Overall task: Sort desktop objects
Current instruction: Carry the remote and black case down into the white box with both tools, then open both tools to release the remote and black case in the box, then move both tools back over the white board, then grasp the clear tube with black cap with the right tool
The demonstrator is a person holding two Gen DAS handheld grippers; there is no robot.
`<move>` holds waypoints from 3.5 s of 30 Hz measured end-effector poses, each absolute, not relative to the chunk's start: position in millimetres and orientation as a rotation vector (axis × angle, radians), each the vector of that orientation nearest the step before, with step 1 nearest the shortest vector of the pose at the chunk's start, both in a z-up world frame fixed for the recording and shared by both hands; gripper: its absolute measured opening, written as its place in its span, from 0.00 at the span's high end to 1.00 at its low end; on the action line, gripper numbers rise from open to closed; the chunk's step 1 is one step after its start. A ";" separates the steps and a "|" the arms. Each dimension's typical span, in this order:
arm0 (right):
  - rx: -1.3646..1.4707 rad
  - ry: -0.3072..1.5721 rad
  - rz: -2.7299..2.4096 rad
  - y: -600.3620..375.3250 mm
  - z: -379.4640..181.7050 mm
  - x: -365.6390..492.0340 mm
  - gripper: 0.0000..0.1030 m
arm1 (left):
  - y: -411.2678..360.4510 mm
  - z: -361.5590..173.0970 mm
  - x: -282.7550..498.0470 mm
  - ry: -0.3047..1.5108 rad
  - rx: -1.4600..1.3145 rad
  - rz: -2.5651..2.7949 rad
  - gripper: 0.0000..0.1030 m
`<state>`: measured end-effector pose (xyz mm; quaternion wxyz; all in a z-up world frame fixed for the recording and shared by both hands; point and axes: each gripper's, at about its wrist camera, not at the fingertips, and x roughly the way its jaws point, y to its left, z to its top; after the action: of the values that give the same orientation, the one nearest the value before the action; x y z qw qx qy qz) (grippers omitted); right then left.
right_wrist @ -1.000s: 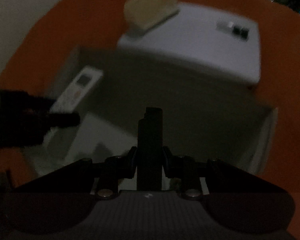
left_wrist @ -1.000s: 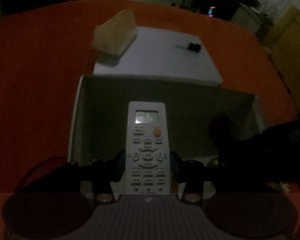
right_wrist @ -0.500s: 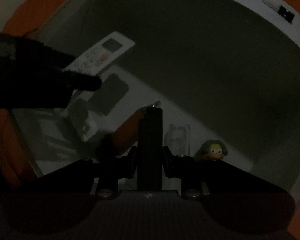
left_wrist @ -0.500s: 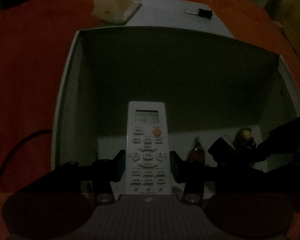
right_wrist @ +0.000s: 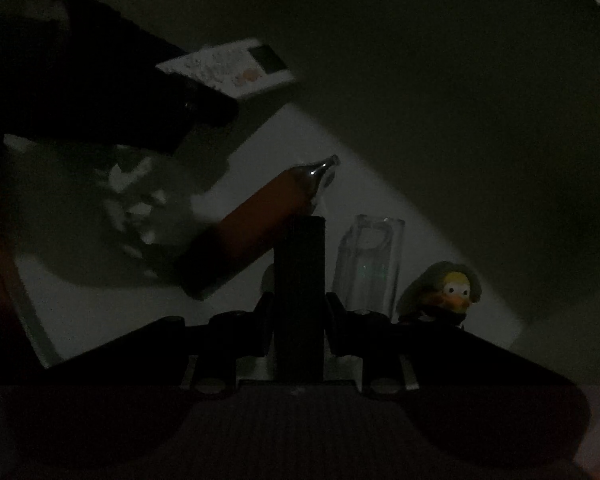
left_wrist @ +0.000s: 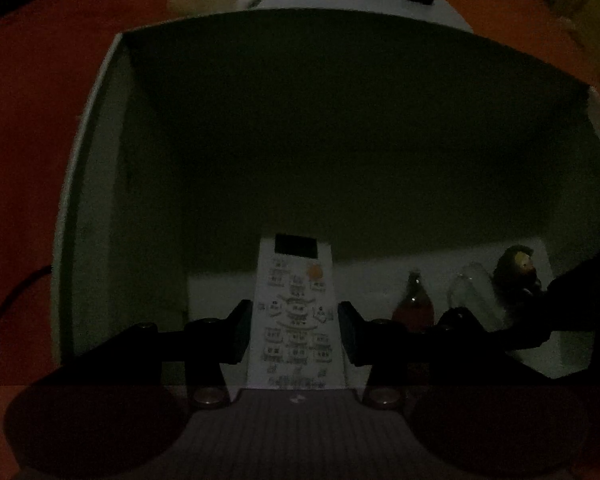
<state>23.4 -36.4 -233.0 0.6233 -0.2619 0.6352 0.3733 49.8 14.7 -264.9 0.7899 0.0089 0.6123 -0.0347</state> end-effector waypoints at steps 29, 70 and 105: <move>-0.492 1.446 0.809 -21.1 -203.9 42.9 0.64 | 9.4 -241.0 39.8 1.350 -0.018 -0.111 0.31; -0.037 1.291 0.584 -106.7 -66.6 229.9 0.42 | 0.8 -155.3 164.8 1.141 -0.148 -0.122 0.18; -0.088 1.236 0.121 -23.6 -180.1 401.6 0.06 | -16.4 -191.4 183.3 1.222 -0.249 -0.121 0.05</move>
<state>401.6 -23.6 -180.1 0.8125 -0.0412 0.5788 0.0566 183.3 -16.4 -191.4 0.8100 -0.1165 0.5720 -0.0565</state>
